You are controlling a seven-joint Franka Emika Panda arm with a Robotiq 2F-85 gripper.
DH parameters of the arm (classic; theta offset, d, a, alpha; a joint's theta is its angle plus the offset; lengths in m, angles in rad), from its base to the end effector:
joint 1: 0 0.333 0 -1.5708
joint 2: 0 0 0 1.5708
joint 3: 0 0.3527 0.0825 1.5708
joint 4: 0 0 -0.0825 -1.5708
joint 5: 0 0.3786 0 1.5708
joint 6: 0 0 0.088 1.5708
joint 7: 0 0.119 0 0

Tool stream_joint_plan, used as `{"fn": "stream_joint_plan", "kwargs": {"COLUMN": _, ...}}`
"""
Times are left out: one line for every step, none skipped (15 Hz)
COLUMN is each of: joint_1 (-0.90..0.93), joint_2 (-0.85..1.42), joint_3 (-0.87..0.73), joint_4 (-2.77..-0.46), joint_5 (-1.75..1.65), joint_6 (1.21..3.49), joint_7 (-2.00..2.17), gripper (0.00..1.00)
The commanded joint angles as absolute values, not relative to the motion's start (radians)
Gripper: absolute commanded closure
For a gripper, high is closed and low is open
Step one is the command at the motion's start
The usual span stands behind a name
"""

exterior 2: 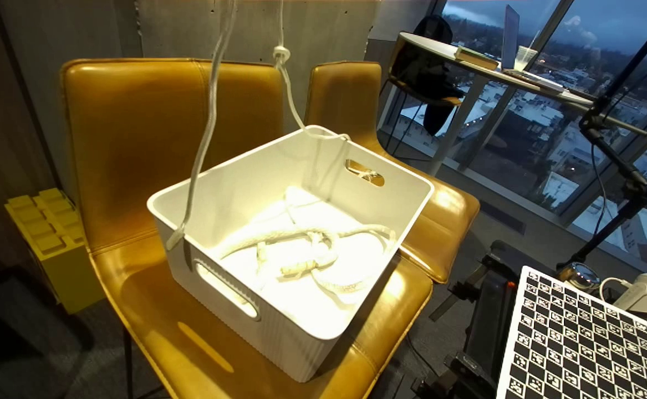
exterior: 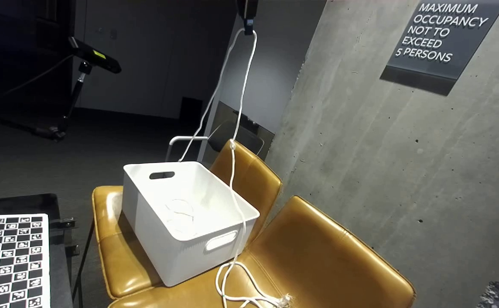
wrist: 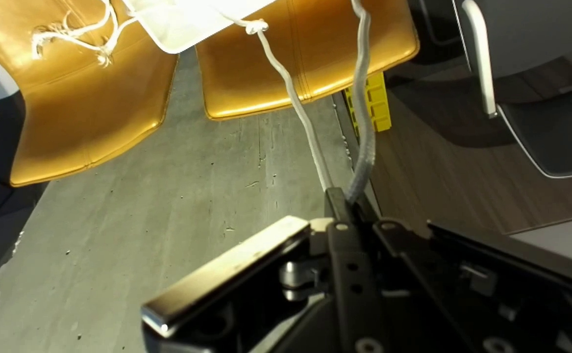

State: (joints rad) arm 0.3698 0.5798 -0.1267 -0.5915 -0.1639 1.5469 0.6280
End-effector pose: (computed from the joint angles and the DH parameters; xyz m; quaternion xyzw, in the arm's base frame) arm 0.6760 0.1907 0.7322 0.9573 -0.1874 0.2190 0.0215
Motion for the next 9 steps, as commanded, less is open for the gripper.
{"fn": "stream_joint_plan", "kwargs": {"joint_1": 0.36, "joint_2": 0.55, "joint_3": -0.124, "joint_4": -0.551, "joint_5": -0.153, "joint_6": 1.514, "joint_7": 0.613, "gripper": 0.99}}
{"fn": "stream_joint_plan", "kwargs": {"joint_1": 0.352, "joint_2": 0.543, "joint_3": -0.124, "joint_4": -0.548, "joint_5": -0.149, "joint_6": 1.516, "joint_7": 0.608, "gripper": 0.99}}
{"fn": "stream_joint_plan", "kwargs": {"joint_1": 0.344, "joint_2": 0.536, "joint_3": -0.124, "joint_4": -0.548, "joint_5": -0.146, "joint_6": 1.518, "joint_7": 0.605, "gripper": 0.99}}
{"fn": "stream_joint_plan", "kwargs": {"joint_1": 0.335, "joint_2": 0.532, "joint_3": -0.124, "joint_4": -0.554, "joint_5": -0.144, "joint_6": 1.522, "joint_7": 0.599, "gripper": 0.99}}
{"fn": "stream_joint_plan", "kwargs": {"joint_1": 0.328, "joint_2": 0.528, "joint_3": -0.124, "joint_4": -0.561, "joint_5": -0.144, "joint_6": 1.525, "joint_7": 0.594, "gripper": 0.99}}
{"fn": "stream_joint_plan", "kwargs": {"joint_1": 0.322, "joint_2": 0.526, "joint_3": -0.125, "joint_4": -0.566, "joint_5": -0.147, "joint_6": 1.528, "joint_7": 0.59, "gripper": 0.99}}
{"fn": "stream_joint_plan", "kwargs": {"joint_1": 0.317, "joint_2": 0.526, "joint_3": -0.124, "joint_4": -0.576, "joint_5": -0.148, "joint_6": 1.531, "joint_7": 0.585, "gripper": 0.99}}
{"fn": "stream_joint_plan", "kwargs": {"joint_1": 0.314, "joint_2": 0.527, "joint_3": -0.124, "joint_4": -0.584, "joint_5": -0.152, "joint_6": 1.531, "joint_7": 0.581, "gripper": 0.99}}
{"fn": "stream_joint_plan", "kwargs": {"joint_1": 0.311, "joint_2": 0.529, "joint_3": -0.123, "joint_4": -0.599, "joint_5": -0.154, "joint_6": 1.534, "joint_7": 0.576, "gripper": 0.99}}
